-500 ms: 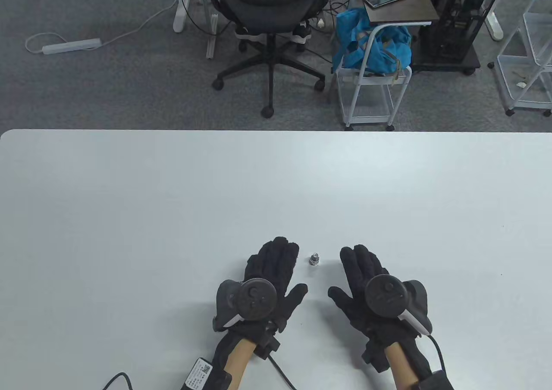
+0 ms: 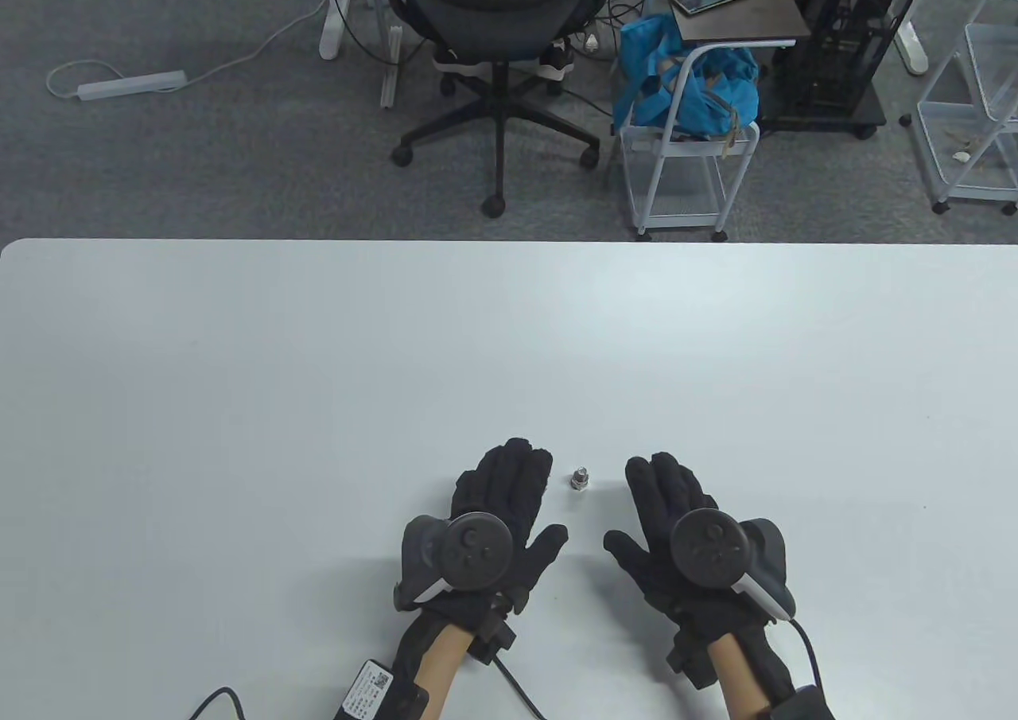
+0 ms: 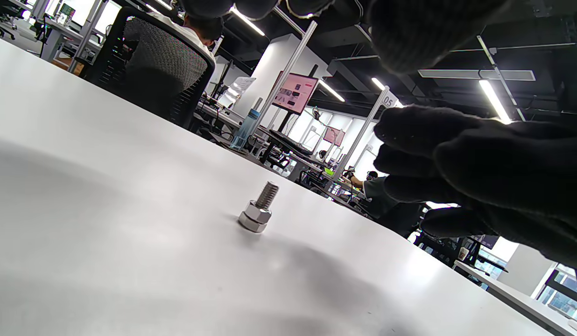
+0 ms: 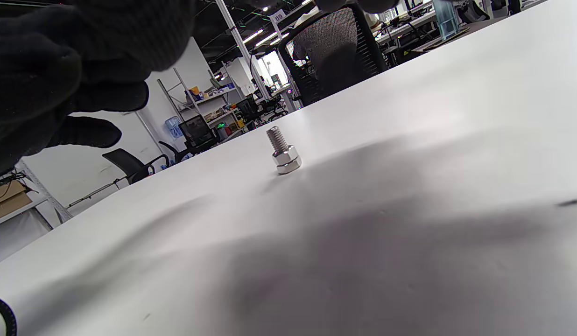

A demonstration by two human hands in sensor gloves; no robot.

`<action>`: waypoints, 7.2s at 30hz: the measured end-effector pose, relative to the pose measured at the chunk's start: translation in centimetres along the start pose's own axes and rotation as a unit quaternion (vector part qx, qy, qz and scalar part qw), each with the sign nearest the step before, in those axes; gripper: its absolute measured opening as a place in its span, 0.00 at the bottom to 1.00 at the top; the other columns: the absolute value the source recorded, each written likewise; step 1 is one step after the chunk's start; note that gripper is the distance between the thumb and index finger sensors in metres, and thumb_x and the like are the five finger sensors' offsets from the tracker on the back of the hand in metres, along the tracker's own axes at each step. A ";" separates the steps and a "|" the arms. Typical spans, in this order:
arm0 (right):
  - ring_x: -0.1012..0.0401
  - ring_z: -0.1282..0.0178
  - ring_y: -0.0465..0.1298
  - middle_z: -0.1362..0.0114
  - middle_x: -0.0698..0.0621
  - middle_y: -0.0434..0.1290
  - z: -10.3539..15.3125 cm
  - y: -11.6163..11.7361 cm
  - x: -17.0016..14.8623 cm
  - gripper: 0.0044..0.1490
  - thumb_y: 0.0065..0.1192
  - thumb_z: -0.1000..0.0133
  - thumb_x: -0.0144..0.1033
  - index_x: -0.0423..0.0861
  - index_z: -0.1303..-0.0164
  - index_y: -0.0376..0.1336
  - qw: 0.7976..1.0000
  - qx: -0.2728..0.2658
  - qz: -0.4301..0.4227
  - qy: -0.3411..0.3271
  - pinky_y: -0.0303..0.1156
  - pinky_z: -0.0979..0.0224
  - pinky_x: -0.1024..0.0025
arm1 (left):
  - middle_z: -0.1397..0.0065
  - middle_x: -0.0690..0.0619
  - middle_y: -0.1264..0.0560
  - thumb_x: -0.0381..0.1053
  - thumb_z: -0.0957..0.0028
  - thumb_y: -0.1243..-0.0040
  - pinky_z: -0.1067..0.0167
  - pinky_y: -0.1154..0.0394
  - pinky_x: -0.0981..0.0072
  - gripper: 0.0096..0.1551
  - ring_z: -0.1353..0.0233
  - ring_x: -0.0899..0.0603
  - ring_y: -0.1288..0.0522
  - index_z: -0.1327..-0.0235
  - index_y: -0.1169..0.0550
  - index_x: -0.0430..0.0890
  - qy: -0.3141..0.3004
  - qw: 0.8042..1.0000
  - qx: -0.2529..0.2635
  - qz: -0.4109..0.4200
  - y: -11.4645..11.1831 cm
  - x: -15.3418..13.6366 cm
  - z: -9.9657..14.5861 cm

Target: Unscrew nut from screw

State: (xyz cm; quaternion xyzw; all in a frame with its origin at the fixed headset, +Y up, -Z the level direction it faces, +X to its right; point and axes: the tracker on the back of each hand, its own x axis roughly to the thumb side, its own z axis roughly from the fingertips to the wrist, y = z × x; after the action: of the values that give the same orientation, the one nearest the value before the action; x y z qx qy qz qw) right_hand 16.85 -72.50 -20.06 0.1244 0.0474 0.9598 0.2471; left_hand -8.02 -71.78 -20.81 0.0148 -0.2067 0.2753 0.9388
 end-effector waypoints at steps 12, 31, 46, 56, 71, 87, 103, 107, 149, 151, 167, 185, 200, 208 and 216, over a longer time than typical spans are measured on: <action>0.34 0.17 0.53 0.12 0.38 0.49 -5.8 -0.5 3.5 0.56 0.62 0.42 0.59 0.45 0.11 0.45 0.992 0.066 0.107 0.004 0.50 0.23 0.26 | 0.11 0.38 0.52 0.63 0.45 0.41 0.27 0.50 0.24 0.51 0.14 0.29 0.50 0.13 0.48 0.50 0.009 1.000 0.005 0.004 0.6 -0.3 -0.2; 0.45 0.45 0.78 0.38 0.45 0.76 -13.0 5.2 2.9 0.38 0.70 0.45 0.50 0.45 0.28 0.63 0.971 0.116 0.208 0.028 0.67 0.29 0.33 | 0.11 0.38 0.51 0.63 0.45 0.41 0.28 0.50 0.24 0.51 0.15 0.29 0.49 0.13 0.48 0.49 0.013 0.999 0.030 0.003 1.7 -0.3 0.2; 0.48 0.49 0.80 0.41 0.44 0.78 -6.5 -0.5 4.2 0.32 0.70 0.45 0.45 0.43 0.34 0.66 0.996 -0.033 0.087 0.011 0.72 0.33 0.38 | 0.12 0.38 0.46 0.59 0.45 0.39 0.28 0.47 0.25 0.48 0.16 0.29 0.45 0.15 0.44 0.49 -0.025 0.998 0.061 -0.018 1.1 1.6 0.4; 0.48 0.50 0.80 0.42 0.43 0.78 -1.2 -0.7 2.5 0.32 0.69 0.44 0.44 0.41 0.34 0.66 0.981 -0.060 -0.179 0.052 0.72 0.35 0.37 | 0.23 0.41 0.34 0.57 0.47 0.35 0.30 0.40 0.27 0.37 0.26 0.33 0.32 0.27 0.34 0.49 -0.063 0.995 0.070 -0.010 0.0 3.2 0.7; 0.48 0.48 0.80 0.40 0.42 0.77 0.1 1.0 0.4 0.32 0.66 0.42 0.44 0.39 0.32 0.65 0.901 -0.020 -0.431 0.049 0.72 0.35 0.38 | 0.29 0.41 0.26 0.51 0.47 0.33 0.35 0.30 0.32 0.34 0.34 0.36 0.23 0.27 0.30 0.48 -0.072 0.991 0.082 0.070 -1.3 3.3 0.6; 0.50 0.51 0.81 0.44 0.46 0.79 0.4 0.7 1.5 0.32 0.65 0.42 0.44 0.39 0.33 0.65 0.897 -0.073 -0.435 0.010 0.74 0.36 0.40 | 0.39 0.43 0.18 0.52 0.50 0.30 0.42 0.22 0.37 0.28 0.46 0.39 0.16 0.36 0.21 0.47 -0.013 0.958 0.094 0.271 -0.8 1.2 0.6; 0.43 0.35 0.72 0.29 0.40 0.68 0.8 -0.1 3.2 0.30 0.63 0.41 0.35 0.47 0.28 0.61 0.944 -0.116 -0.293 -0.101 0.66 0.29 0.35 | 0.39 0.44 0.18 0.53 0.47 0.32 0.42 0.23 0.38 0.28 0.45 0.40 0.17 0.35 0.22 0.47 0.092 0.882 0.023 0.462 -2.8 -0.7 0.5; 0.43 0.34 0.71 0.27 0.40 0.67 0.5 0.3 2.9 0.32 0.63 0.41 0.39 0.47 0.25 0.59 0.938 -0.108 -0.315 -0.098 0.66 0.29 0.35 | 0.37 0.43 0.20 0.53 0.48 0.31 0.41 0.23 0.37 0.28 0.44 0.40 0.18 0.34 0.24 0.48 0.100 0.871 0.015 0.481 -2.8 -1.0 0.4; 0.48 0.49 0.80 0.44 0.45 0.79 0.6 0.5 1.9 0.30 0.65 0.42 0.44 0.41 0.34 0.66 0.919 -0.145 -0.364 -0.046 0.74 0.36 0.40 | 0.35 0.41 0.22 0.49 0.48 0.31 0.40 0.25 0.36 0.28 0.43 0.39 0.19 0.33 0.23 0.49 0.063 0.888 0.029 0.455 -2.5 -0.6 0.2; 0.46 0.44 0.78 0.39 0.44 0.76 0.6 0.4 2.0 0.30 0.65 0.42 0.42 0.43 0.32 0.65 0.919 -0.135 -0.366 -0.055 0.71 0.33 0.38 | 0.36 0.41 0.21 0.50 0.48 0.31 0.40 0.25 0.36 0.27 0.44 0.39 0.19 0.34 0.23 0.49 0.065 0.888 0.029 0.455 -2.5 -0.7 0.3; 0.44 0.48 0.80 0.43 0.43 0.80 0.2 1.1 1.0 0.34 0.61 0.41 0.53 0.41 0.34 0.69 0.923 -0.113 -0.367 -0.024 0.71 0.36 0.36 | 0.34 0.41 0.23 0.49 0.48 0.31 0.39 0.25 0.36 0.27 0.42 0.39 0.20 0.34 0.24 0.50 0.060 0.886 0.030 0.460 -2.5 -0.5 0.3; 0.41 0.30 0.70 0.25 0.39 0.67 0.3 0.9 1.4 0.31 0.65 0.41 0.42 0.50 0.26 0.64 0.913 -0.115 -0.386 -0.068 0.63 0.28 0.33 | 0.36 0.42 0.22 0.50 0.48 0.31 0.41 0.24 0.37 0.26 0.44 0.40 0.19 0.35 0.23 0.50 0.080 0.879 0.041 0.468 -2.5 -0.8 0.4; 0.47 0.47 0.80 0.43 0.46 0.79 0.1 1.0 1.3 0.31 0.64 0.42 0.43 0.41 0.32 0.66 0.925 -0.121 -0.356 -0.060 0.72 0.35 0.39 | 0.36 0.41 0.21 0.50 0.48 0.31 0.41 0.24 0.37 0.26 0.44 0.39 0.19 0.35 0.23 0.50 0.067 0.888 0.042 0.453 -2.5 -0.7 0.4; 0.44 0.33 0.72 0.28 0.43 0.69 0.2 1.0 1.5 0.29 0.67 0.42 0.37 0.51 0.29 0.64 0.919 -0.107 -0.370 -0.081 0.65 0.28 0.35 | 0.36 0.42 0.21 0.50 0.47 0.32 0.41 0.24 0.37 0.26 0.44 0.40 0.19 0.35 0.23 0.50 0.077 0.876 0.044 0.473 -2.6 -1.0 0.5; 0.43 0.45 0.78 0.41 0.41 0.78 0.2 1.6 0.6 0.39 0.58 0.40 0.55 0.38 0.30 0.65 0.928 -0.115 -0.354 -0.024 0.69 0.36 0.35 | 0.36 0.42 0.22 0.50 0.47 0.32 0.41 0.24 0.38 0.26 0.44 0.40 0.19 0.35 0.23 0.51 0.077 0.875 0.049 0.475 -2.5 -0.9 0.5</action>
State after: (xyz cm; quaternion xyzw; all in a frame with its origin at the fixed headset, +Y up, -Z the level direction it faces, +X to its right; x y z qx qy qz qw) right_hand 15.64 -73.57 -19.54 0.0936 -0.0286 0.8054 0.5846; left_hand -7.58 -74.49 -20.55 -0.0600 -0.1021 0.6979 0.7063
